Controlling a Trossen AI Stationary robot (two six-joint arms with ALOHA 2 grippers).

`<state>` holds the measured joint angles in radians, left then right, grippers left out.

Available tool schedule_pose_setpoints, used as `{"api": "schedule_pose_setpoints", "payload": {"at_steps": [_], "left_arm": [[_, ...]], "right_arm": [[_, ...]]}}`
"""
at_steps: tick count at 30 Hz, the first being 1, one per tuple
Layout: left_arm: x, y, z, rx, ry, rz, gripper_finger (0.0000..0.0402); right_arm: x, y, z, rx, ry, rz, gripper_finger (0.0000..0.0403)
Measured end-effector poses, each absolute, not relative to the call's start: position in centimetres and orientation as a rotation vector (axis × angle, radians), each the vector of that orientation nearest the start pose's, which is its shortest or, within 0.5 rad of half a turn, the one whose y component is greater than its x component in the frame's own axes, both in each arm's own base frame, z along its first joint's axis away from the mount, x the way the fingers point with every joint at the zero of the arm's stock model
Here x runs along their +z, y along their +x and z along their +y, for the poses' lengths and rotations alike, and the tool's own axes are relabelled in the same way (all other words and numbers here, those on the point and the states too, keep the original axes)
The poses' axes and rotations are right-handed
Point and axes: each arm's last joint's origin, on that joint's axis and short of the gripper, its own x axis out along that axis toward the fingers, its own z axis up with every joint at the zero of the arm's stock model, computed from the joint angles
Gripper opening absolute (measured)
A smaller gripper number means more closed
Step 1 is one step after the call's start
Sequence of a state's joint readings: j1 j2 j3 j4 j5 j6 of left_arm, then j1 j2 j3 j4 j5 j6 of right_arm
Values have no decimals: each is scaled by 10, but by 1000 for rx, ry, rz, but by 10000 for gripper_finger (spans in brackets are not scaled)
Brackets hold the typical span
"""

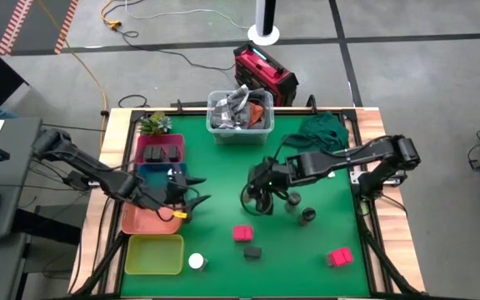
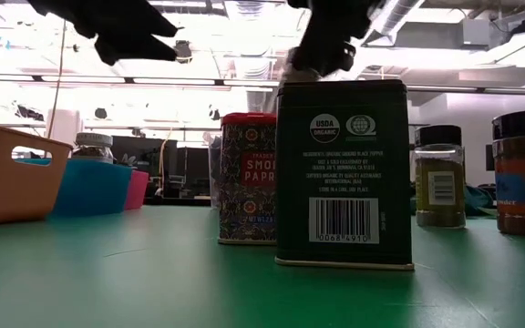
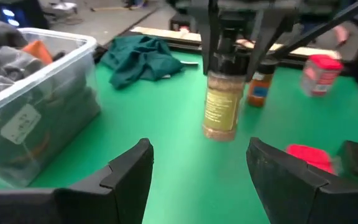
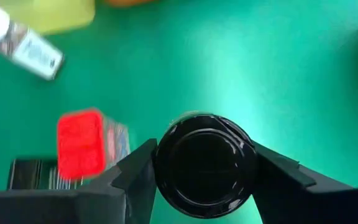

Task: Sort spices by type
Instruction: Put the top left black seasoning bottle into the orange bin

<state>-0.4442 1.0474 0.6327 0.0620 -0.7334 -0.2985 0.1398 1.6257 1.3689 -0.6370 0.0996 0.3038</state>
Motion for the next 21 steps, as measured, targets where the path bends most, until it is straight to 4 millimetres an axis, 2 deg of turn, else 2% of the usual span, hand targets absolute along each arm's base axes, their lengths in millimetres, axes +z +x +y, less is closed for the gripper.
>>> {"api": "schedule_pose_setpoints", "payload": {"at_steps": [10,15,21], "left_arm": [[249,222,-77,386,-80,231,248],[255,230,-78,379,-51,184,248],[271,250,-79,395,15,179,248]], "right_arm": [[304,356,33,-201,272,719,241],[306,358,30,-207,284,688,241],[307,359,27,-212,290,676,240]]}}
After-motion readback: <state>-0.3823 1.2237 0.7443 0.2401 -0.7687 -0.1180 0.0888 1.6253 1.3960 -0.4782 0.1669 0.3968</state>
